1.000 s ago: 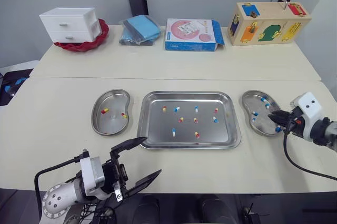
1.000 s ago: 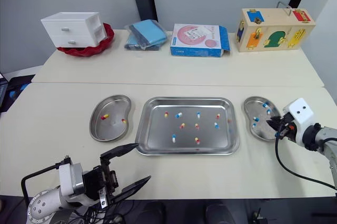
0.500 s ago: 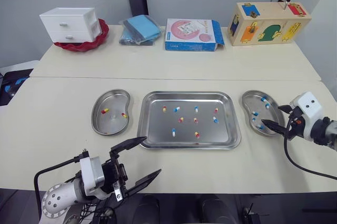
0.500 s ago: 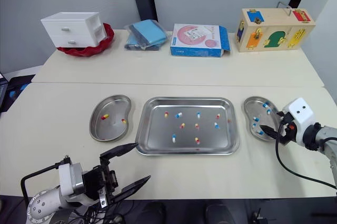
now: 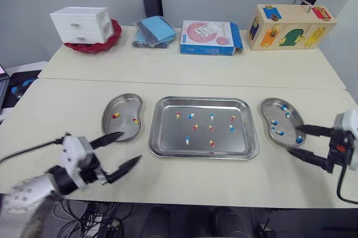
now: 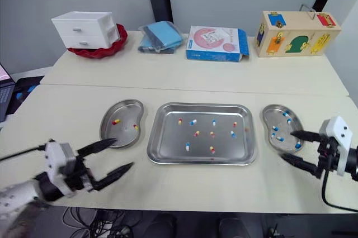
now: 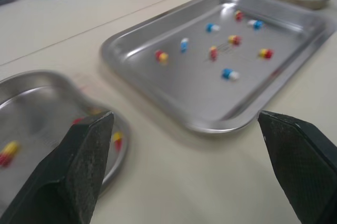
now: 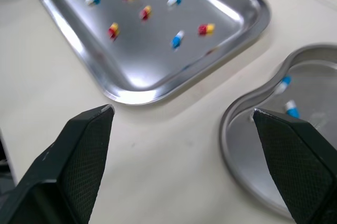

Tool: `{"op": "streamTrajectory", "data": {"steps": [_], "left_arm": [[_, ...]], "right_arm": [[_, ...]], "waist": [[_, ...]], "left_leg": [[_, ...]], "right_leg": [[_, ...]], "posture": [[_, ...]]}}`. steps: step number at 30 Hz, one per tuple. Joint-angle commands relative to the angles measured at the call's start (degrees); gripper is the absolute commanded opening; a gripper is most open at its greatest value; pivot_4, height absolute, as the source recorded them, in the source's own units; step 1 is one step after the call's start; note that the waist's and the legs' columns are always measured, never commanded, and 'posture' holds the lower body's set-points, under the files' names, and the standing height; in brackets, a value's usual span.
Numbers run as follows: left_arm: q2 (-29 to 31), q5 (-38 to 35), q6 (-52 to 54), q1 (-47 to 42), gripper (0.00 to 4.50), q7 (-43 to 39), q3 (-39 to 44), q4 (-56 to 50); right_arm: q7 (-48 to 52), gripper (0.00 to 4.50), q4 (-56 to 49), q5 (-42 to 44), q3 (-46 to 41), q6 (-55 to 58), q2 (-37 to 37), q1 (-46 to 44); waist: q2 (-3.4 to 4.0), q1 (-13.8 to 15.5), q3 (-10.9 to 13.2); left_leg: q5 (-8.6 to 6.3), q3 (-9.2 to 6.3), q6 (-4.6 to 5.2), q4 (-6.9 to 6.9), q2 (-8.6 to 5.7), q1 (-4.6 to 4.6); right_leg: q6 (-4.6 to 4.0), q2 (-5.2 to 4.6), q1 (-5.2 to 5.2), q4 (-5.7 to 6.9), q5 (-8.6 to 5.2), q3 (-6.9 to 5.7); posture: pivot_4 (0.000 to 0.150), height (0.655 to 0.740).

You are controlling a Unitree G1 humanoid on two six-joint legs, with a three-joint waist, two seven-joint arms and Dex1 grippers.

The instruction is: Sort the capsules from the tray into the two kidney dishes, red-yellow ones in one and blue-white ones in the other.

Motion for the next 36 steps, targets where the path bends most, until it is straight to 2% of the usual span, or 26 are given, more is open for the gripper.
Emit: {"op": "streamTrajectory", "data": {"steps": [1, 6, 18, 23, 28, 33, 36], "left_arm": [[5.92, 1.10, 6.22, 3.71, 4.50, -5.50, 9.15, 6.49], [9.79, 8.21, 5.13, 6.15, 4.50, -9.55, 12.22, 16.61], [9.55, 13.31, -1.39, -1.16, 4.50, -16.62, 9.12, 26.83], [11.58, 12.42, -1.72, -10.65, 4.50, -20.50, 3.40, 26.80], [12.32, 13.06, -0.57, -22.42, 4.50, -23.12, -5.95, 26.44], [9.60, 13.80, 1.94, -36.76, 4.50, -24.51, -16.82, 25.42], [7.42, 16.23, 2.39, -44.65, 4.50, -25.50, -23.29, 26.84]], "right_arm": [[4.50, 4.43, 0.27, -0.95, -2.12, -4.02, -1.72, 3.69], [6.92, 4.43, 3.32, -3.64, -1.80, -11.54, -0.18, 7.72], [6.23, 4.43, 3.72, -3.34, -1.01, -14.78, 2.07, 9.97], [3.77, 4.43, -4.70, 0.06, -0.64, -15.68, 8.67, 13.91], [-0.18, 4.43, -9.45, 0.80, 2.05, -20.05, 16.39, 15.41], [-3.05, 4.43, -11.50, -0.83, 6.90, -25.48, 22.64, 16.58], [-4.15, 4.43, -11.71, -1.97, 9.21, -27.64, 23.85, 17.03]], "waist": [[0.03, -0.09, 0.03], [0.03, -0.54, 0.04], [0.01, -0.63, 0.06], [-0.03, -0.18, 0.05], [-0.04, 0.04, 0.05], [0.01, 0.03, 0.08], [0.03, 0.04, 0.08]], "left_leg": [[0.00, 0.05, 0.00, -0.01, -0.01, 0.01], [0.00, 0.11, 0.00, -0.12, 0.00, 0.05], [0.00, 0.09, -0.02, -0.17, 0.01, 0.04], [0.00, -0.02, -0.03, -0.17, 0.04, 0.02], [0.00, 0.01, -0.03, -0.15, 0.02, 0.05], [0.00, 0.00, -0.03, -0.14, 0.03, 0.02], [0.01, 0.00, -0.03, -0.10, 0.01, 0.04]], "right_leg": [[0.00, -0.01, -0.01, 0.01, 0.00, 0.03], [-0.02, 0.00, -0.04, -0.09, -0.01, 0.06], [-0.02, -0.01, -0.03, -0.11, -0.02, 0.03], [-0.02, 0.02, -0.01, -0.08, -0.02, -0.07], [-0.02, 0.00, 0.03, -0.06, -0.02, -0.05], [-0.02, 0.03, 0.00, -0.02, -0.02, -0.05], [-0.02, 0.04, 0.02, 0.04, -0.01, -0.05]], "posture": [[0.150, 0.7400], [0.150, 0.7400], [0.150, 0.7400], [0.150, 0.7400], [0.150, 0.7400], [0.150, 0.7400], [0.150, 0.7400]]}}
